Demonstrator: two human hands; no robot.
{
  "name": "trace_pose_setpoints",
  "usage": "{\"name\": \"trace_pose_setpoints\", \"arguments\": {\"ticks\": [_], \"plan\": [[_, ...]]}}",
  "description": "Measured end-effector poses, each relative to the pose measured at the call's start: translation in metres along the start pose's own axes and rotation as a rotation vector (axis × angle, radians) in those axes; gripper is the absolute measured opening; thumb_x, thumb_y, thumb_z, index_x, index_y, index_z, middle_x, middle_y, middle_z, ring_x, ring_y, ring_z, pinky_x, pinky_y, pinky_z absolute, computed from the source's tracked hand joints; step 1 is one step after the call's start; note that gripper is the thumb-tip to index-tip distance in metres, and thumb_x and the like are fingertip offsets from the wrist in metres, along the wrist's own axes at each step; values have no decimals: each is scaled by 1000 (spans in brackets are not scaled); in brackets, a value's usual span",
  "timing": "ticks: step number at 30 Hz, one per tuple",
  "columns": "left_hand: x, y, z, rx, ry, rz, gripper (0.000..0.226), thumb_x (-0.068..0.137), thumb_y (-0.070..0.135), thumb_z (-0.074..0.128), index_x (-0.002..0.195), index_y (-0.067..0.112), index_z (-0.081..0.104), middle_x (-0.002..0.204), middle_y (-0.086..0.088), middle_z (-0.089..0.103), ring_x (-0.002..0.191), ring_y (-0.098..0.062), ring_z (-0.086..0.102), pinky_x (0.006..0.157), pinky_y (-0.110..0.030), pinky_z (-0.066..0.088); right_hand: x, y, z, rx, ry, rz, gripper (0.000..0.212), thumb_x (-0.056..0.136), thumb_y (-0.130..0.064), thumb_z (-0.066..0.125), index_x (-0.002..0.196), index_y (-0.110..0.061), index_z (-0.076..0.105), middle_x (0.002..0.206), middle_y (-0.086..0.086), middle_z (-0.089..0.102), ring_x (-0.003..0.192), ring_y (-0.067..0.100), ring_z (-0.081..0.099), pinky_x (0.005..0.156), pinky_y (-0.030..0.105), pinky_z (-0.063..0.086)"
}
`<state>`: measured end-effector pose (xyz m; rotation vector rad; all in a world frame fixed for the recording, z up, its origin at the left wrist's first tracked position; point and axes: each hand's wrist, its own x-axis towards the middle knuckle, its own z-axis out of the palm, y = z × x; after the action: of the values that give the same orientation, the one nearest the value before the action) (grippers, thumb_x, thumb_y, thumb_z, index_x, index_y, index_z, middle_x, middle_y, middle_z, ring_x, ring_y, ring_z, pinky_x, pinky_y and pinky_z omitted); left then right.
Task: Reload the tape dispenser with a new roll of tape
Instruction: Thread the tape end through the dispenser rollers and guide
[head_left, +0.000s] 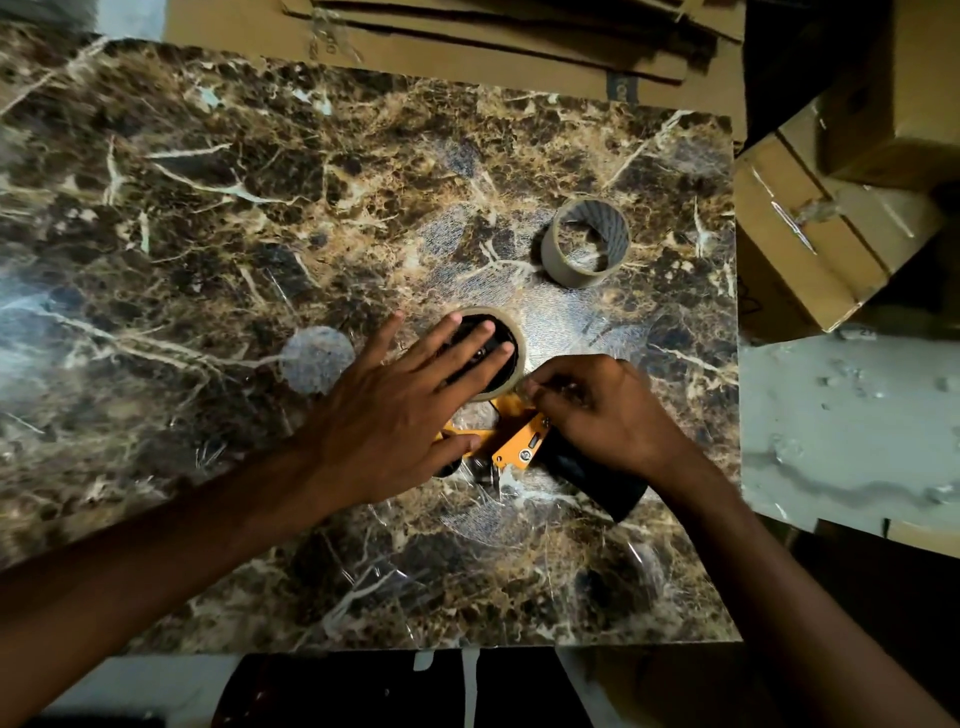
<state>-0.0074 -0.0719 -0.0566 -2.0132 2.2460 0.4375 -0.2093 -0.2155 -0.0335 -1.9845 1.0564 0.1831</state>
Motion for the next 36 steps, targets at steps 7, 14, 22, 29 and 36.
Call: {"name": "trace_pose_setpoints", "arguments": {"ticks": [7, 14, 22, 29, 36], "plan": [[6, 0, 2, 57, -4, 19, 82, 99, 70, 21, 170, 28, 17, 177, -4, 16, 162, -32, 19, 124, -69, 17, -15, -29, 35, -146, -100, -70, 36, 87, -55, 52, 99, -32, 76, 91, -10, 79, 97, 11, 72, 110, 46, 44], [-1, 0, 6, 7, 47, 1, 78, 103, 67, 32, 169, 29, 18, 177, -4, 14, 163, -32, 14, 127, -67, 13, -21, -35, 35, -278, -162, -93, 44, 93, -63, 49, 120, -35, 68, 106, -13, 79, 127, 13, 60, 125, 58, 15], [-13, 1, 11, -70, 81, -41, 70, 106, 61, 28, 169, 31, 20, 177, -1, 16, 164, -30, 16, 126, -66, 20, -30, -34, 43, -432, -193, -173, 58, 89, -68, 63, 136, -34, 57, 127, -13, 72, 144, 15, 44, 128, 56, 0], [-51, 2, 11, -195, 284, -111, 57, 110, 44, 40, 165, 30, 36, 169, -5, 38, 156, -32, 36, 119, -55, 35, -25, -31, 48, -447, -203, -165, 63, 85, -69, 65, 138, -37, 54, 133, -10, 68, 145, 15, 43, 128, 57, -4], [-104, 31, 36, -546, 397, -129, 26, 108, 35, 54, 126, 25, 70, 112, 4, 72, 91, -18, 71, 68, -40, 60, -23, -32, 44, -468, -231, -183, 69, 85, -65, 69, 145, -37, 51, 134, -7, 68, 144, 16, 44, 128, 57, -7]]}}
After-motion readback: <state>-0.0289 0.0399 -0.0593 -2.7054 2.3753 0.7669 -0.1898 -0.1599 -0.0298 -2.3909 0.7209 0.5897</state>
